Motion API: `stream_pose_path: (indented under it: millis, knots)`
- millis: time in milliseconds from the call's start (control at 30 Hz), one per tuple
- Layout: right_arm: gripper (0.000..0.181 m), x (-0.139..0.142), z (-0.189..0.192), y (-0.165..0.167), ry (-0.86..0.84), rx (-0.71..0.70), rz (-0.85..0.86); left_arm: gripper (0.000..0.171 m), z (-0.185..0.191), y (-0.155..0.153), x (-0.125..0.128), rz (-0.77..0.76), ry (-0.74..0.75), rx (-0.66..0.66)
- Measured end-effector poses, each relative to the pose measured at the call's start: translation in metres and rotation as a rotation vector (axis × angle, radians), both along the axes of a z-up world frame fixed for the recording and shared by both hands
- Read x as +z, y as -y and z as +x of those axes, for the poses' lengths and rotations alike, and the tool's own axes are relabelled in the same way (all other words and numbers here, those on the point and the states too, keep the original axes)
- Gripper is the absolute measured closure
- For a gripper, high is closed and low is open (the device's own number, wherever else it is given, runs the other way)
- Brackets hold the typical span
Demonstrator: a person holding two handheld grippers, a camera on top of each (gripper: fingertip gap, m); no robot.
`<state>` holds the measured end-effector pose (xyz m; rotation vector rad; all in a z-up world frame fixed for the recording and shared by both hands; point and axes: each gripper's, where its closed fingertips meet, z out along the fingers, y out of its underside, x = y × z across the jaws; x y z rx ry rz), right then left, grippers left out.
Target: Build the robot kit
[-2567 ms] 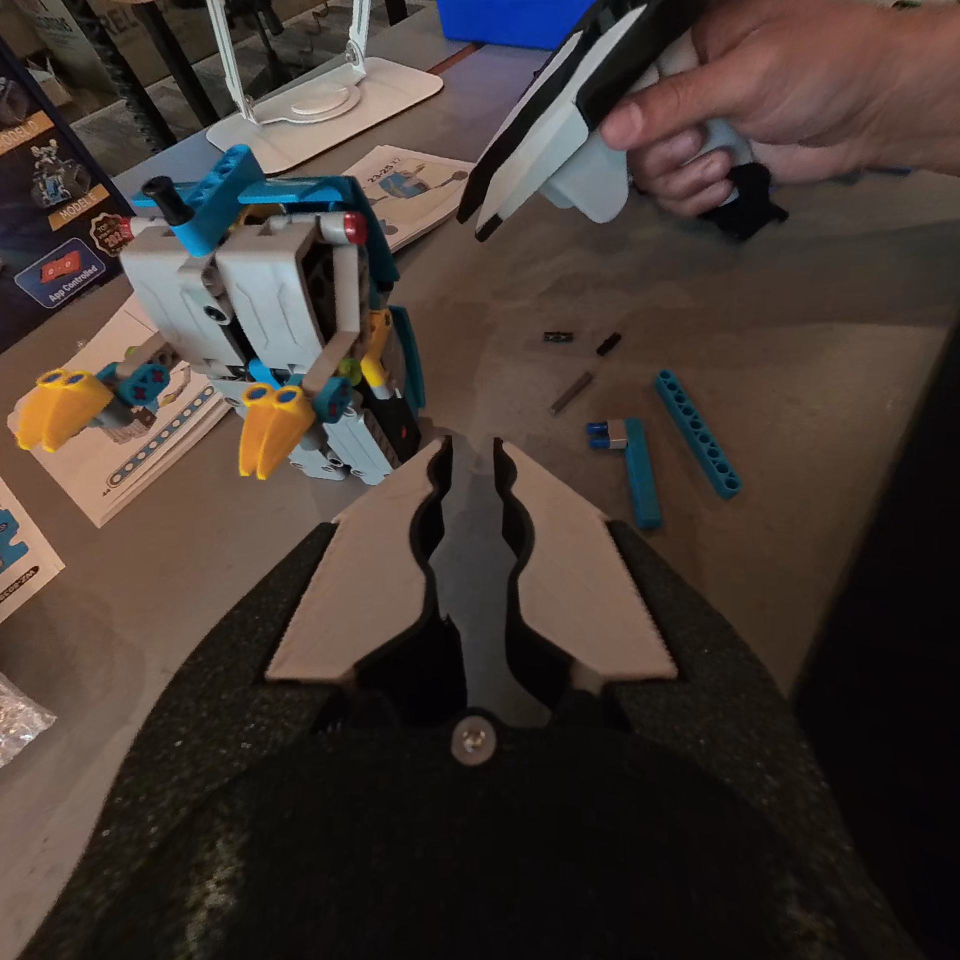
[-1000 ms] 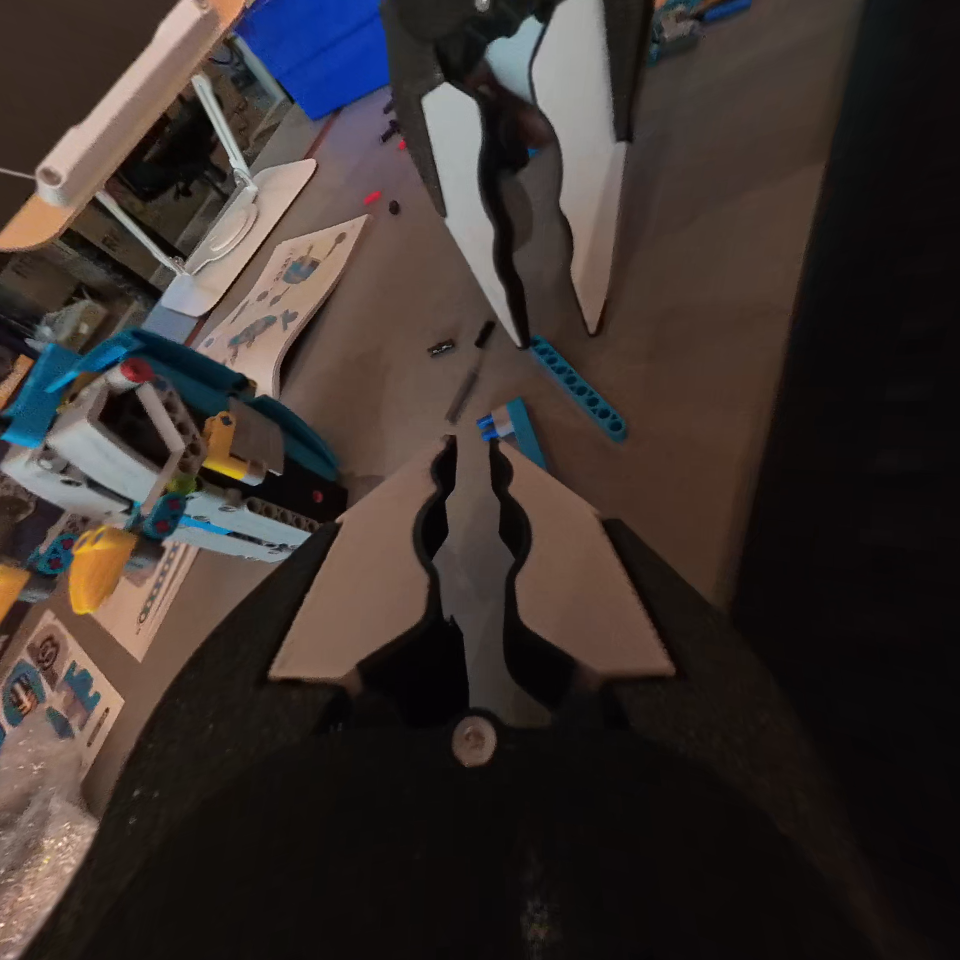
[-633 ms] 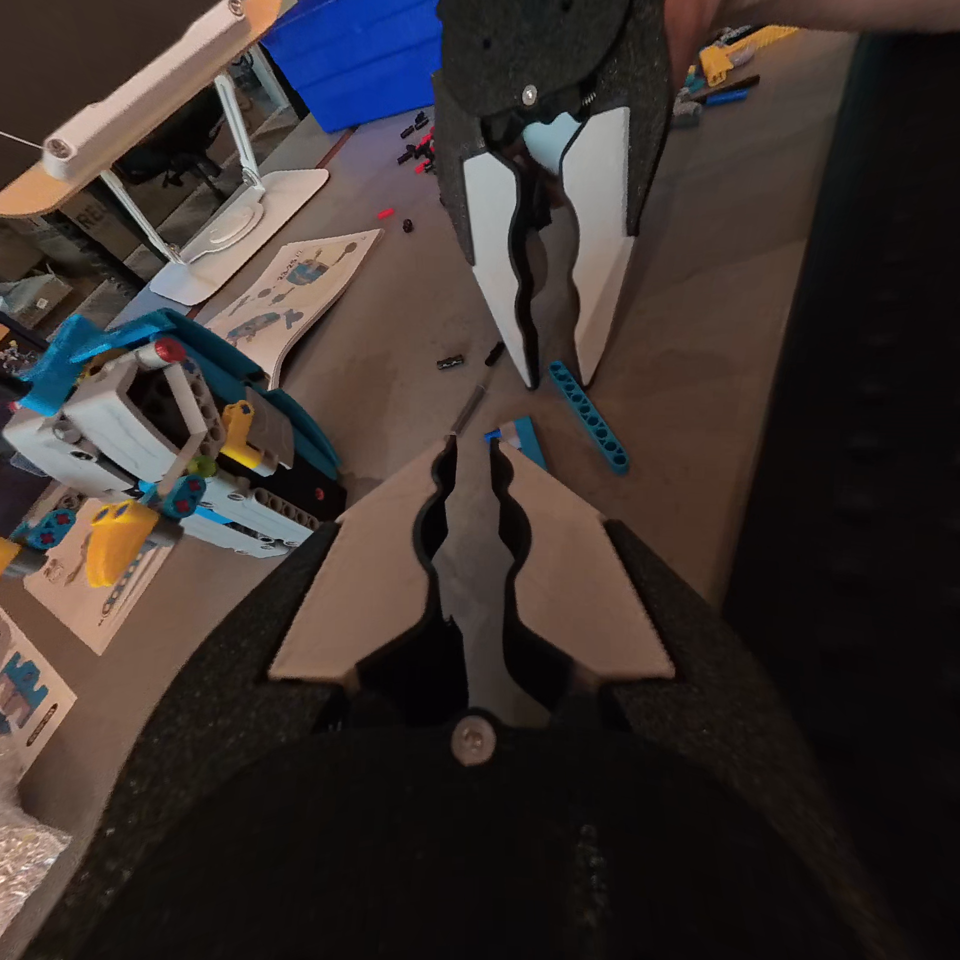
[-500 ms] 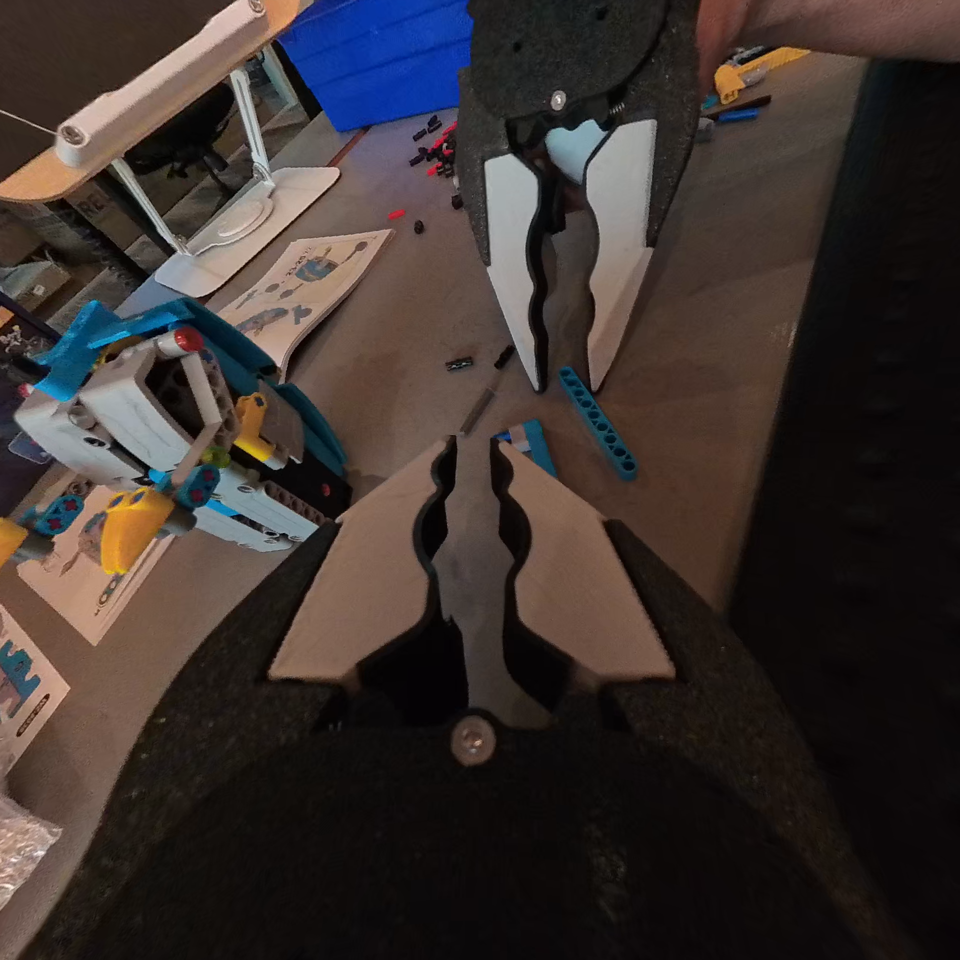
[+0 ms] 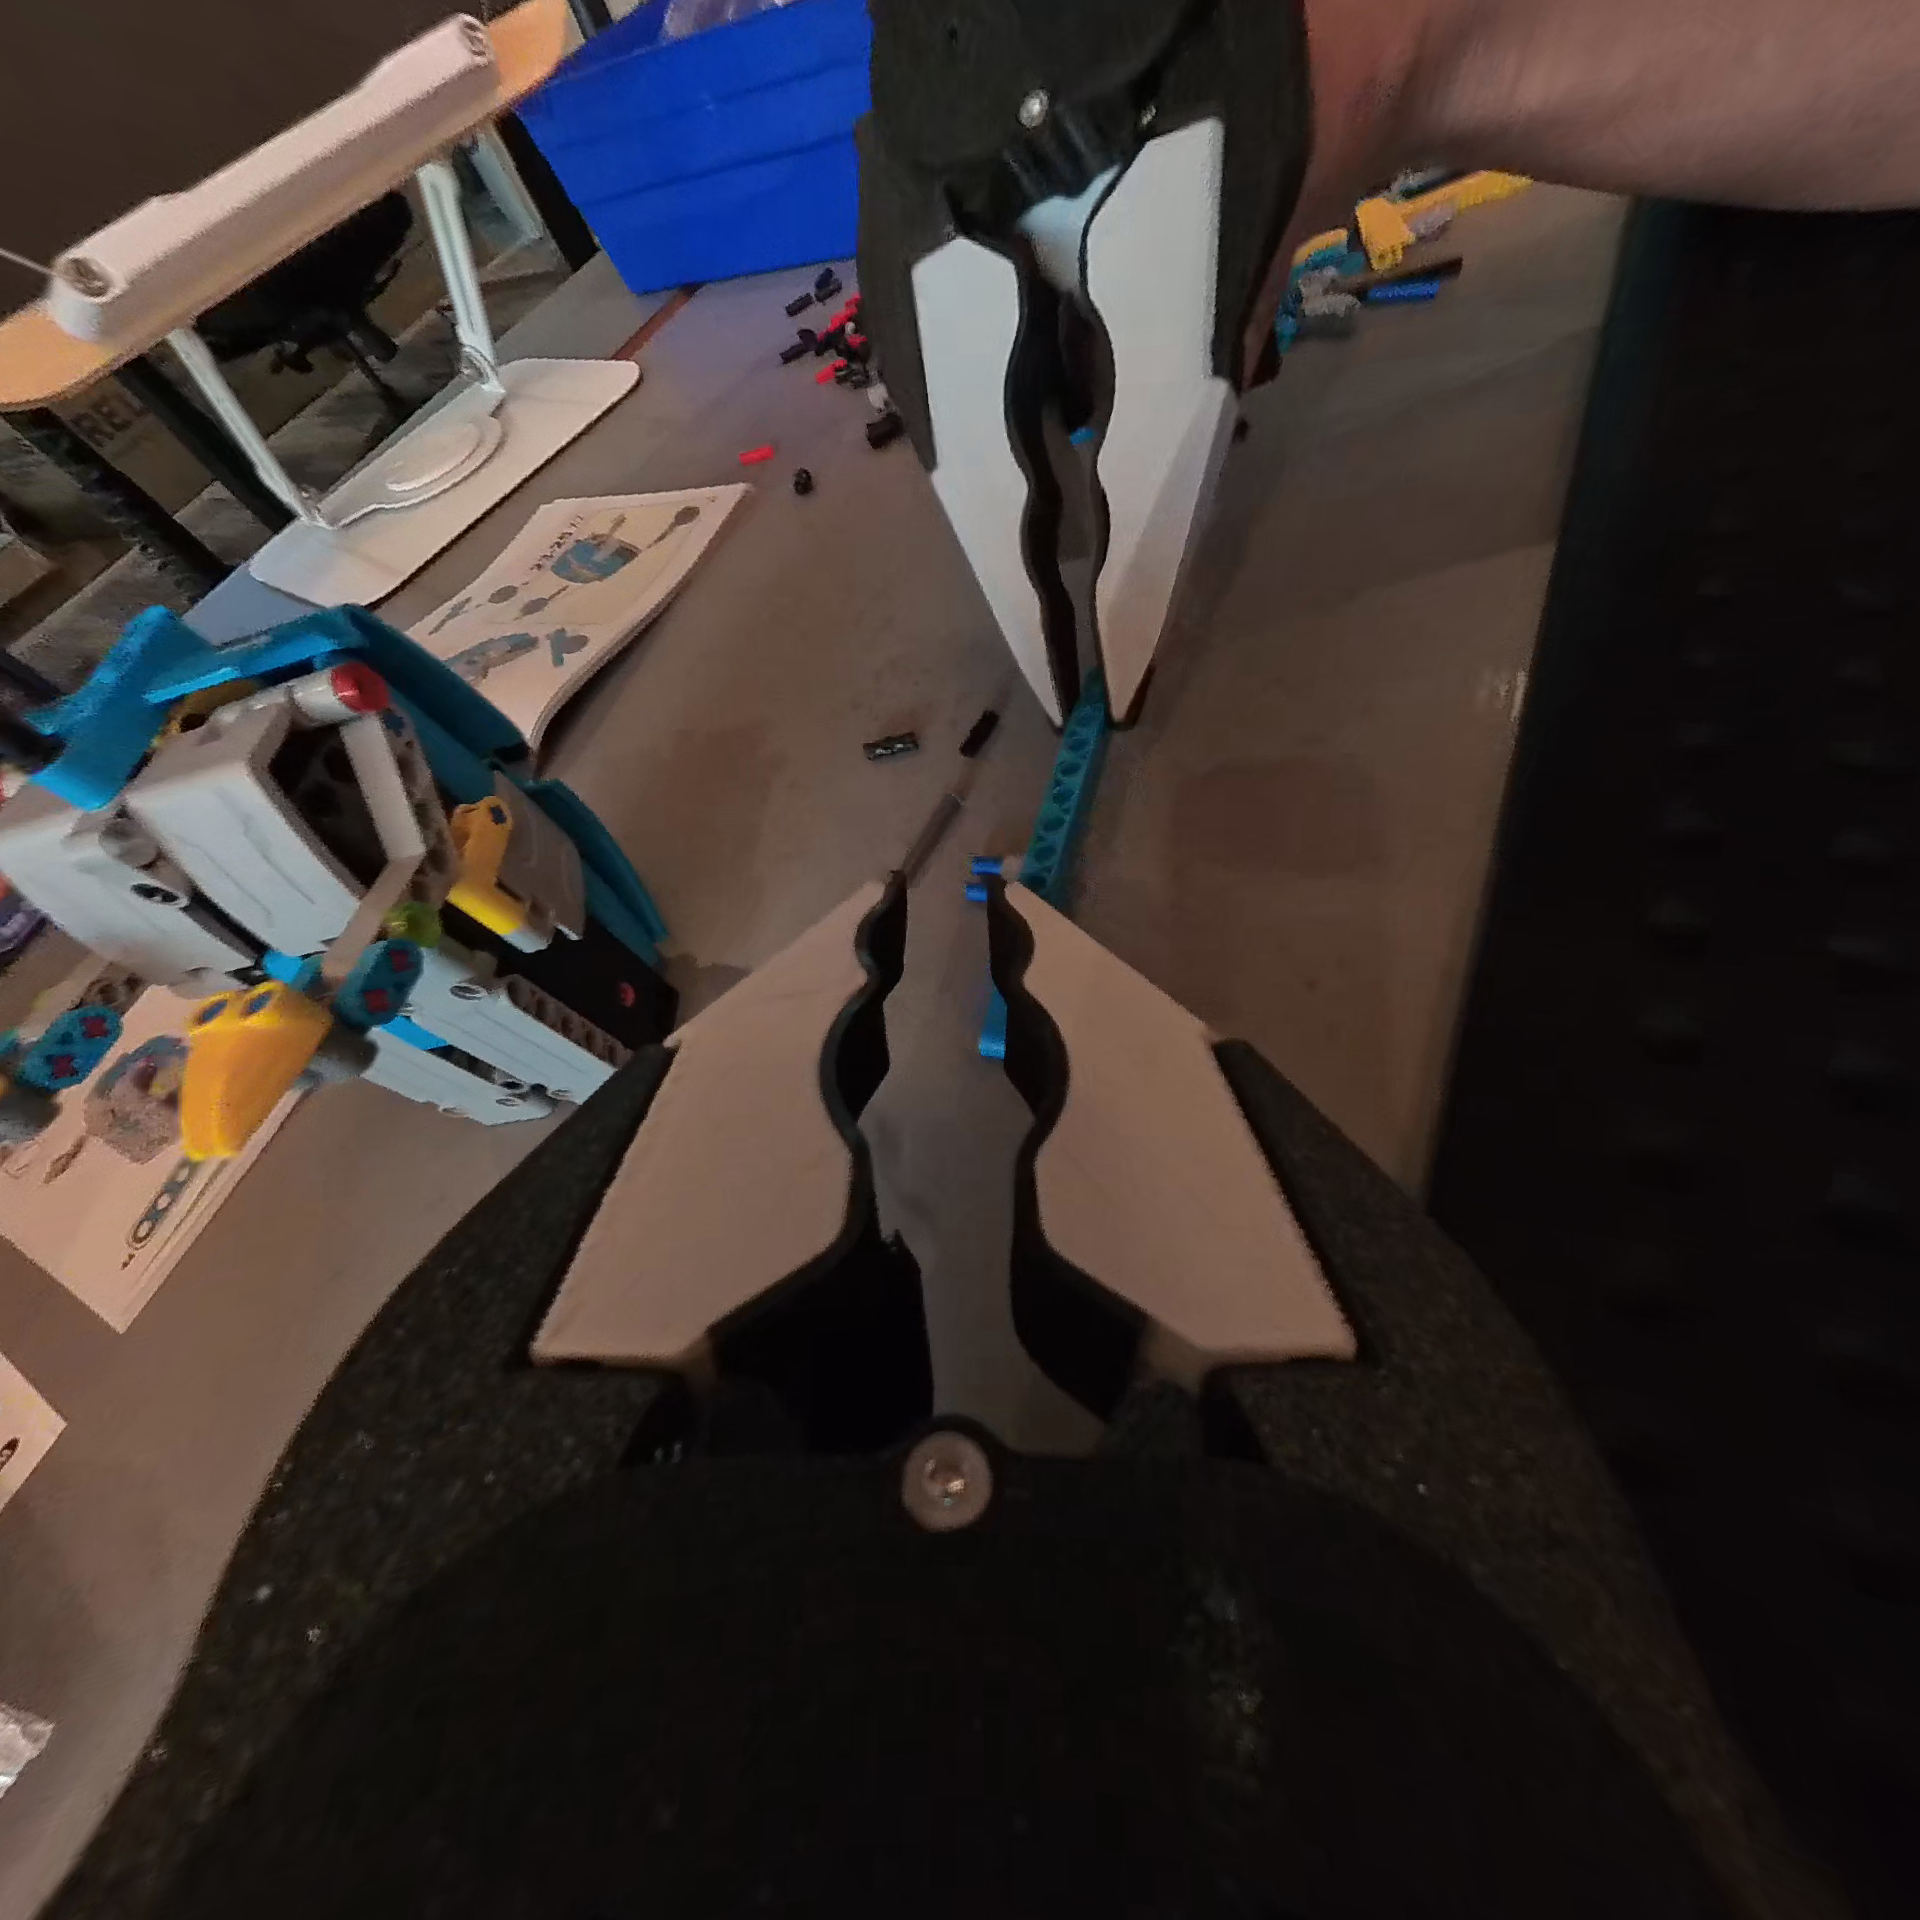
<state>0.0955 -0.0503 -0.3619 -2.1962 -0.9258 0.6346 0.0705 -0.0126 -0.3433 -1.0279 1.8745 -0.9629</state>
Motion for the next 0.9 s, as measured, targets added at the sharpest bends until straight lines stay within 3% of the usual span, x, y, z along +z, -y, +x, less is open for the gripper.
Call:
stream_pose_path:
  millis: [167, 433, 900]
  knots:
    - [0.174, 0.024, 0.004, -0.003, -0.119, -0.028, 0.047, 0.152, -0.001, -0.005, 0.014, -0.104, 0.048, 0.006]
    - [0.174, 0.037, -0.001, -0.008, -0.177, -0.034, 0.091, 0.143, -0.012, 0.015, 0.040, -0.303, 0.112, -0.131]
    - [0.174, 0.040, 0.000, -0.017, -0.171, -0.071, 0.132, 0.142, -0.007, 0.008, 0.036, -0.297, 0.101, -0.081]
